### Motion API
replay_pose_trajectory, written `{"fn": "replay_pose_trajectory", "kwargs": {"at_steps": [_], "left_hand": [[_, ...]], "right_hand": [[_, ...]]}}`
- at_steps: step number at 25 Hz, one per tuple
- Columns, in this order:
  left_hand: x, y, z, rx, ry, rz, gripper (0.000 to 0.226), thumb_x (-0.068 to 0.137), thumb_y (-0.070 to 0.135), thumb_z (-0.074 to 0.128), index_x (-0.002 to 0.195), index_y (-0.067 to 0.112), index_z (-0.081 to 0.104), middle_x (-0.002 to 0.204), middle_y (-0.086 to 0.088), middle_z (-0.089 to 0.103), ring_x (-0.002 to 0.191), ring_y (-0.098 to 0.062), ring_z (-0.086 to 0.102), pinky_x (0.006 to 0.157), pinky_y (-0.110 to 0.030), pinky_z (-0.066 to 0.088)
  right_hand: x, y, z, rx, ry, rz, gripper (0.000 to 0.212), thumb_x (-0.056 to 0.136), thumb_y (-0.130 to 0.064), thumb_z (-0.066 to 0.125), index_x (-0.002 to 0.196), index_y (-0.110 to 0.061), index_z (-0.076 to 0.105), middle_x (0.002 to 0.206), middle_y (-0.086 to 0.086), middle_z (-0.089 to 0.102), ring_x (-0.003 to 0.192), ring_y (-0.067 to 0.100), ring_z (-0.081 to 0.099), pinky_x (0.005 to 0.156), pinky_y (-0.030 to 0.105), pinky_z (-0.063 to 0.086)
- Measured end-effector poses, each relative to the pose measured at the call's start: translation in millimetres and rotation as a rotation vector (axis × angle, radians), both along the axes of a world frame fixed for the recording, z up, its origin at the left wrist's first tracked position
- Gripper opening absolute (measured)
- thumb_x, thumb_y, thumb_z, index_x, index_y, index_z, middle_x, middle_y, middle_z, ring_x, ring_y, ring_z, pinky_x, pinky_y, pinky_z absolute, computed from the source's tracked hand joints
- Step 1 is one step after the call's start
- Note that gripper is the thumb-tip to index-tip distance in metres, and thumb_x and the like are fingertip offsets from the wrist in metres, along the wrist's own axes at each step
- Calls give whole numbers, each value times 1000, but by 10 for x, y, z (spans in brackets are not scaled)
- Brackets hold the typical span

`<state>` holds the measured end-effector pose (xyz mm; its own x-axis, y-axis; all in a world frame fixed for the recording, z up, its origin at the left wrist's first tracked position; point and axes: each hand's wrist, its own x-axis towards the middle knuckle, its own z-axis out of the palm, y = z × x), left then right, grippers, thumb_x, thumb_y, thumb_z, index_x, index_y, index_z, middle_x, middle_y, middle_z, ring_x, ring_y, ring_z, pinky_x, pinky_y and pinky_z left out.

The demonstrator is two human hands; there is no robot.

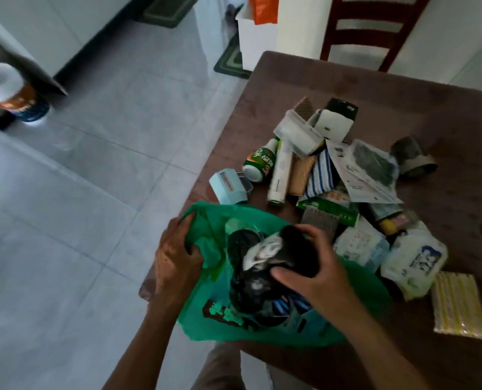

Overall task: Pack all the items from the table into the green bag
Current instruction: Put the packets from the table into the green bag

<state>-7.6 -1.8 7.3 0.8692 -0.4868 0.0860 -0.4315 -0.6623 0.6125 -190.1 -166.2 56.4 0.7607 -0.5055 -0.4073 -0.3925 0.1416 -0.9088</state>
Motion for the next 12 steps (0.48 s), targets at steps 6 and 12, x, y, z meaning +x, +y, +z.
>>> {"fn": "replay_pose_trajectory", "kwargs": {"at_steps": [6, 12], "left_hand": [[128, 228, -4, -15, -34, -62, 68, 67, -6, 49, 131, 17, 49, 127, -5, 56, 102, -24, 59, 77, -40, 57], [114, 262, -64, 127, 52, -88, 62, 75, 4, 51, 134, 21, 48, 131, -9, 56, 99, -24, 60, 78, -39, 55]], "right_hand": [[1065, 541, -792, -426, 209, 188, 45, 83, -32, 67, 124, -21, 57, 128, 2, 61, 119, 20, 54, 99, 31, 44], [811, 525, -1142, -823, 282, 765, 37, 89, -25, 55, 125, -20, 61, 160, 8, 21, 137, 33, 33, 109, 43, 36]]}}
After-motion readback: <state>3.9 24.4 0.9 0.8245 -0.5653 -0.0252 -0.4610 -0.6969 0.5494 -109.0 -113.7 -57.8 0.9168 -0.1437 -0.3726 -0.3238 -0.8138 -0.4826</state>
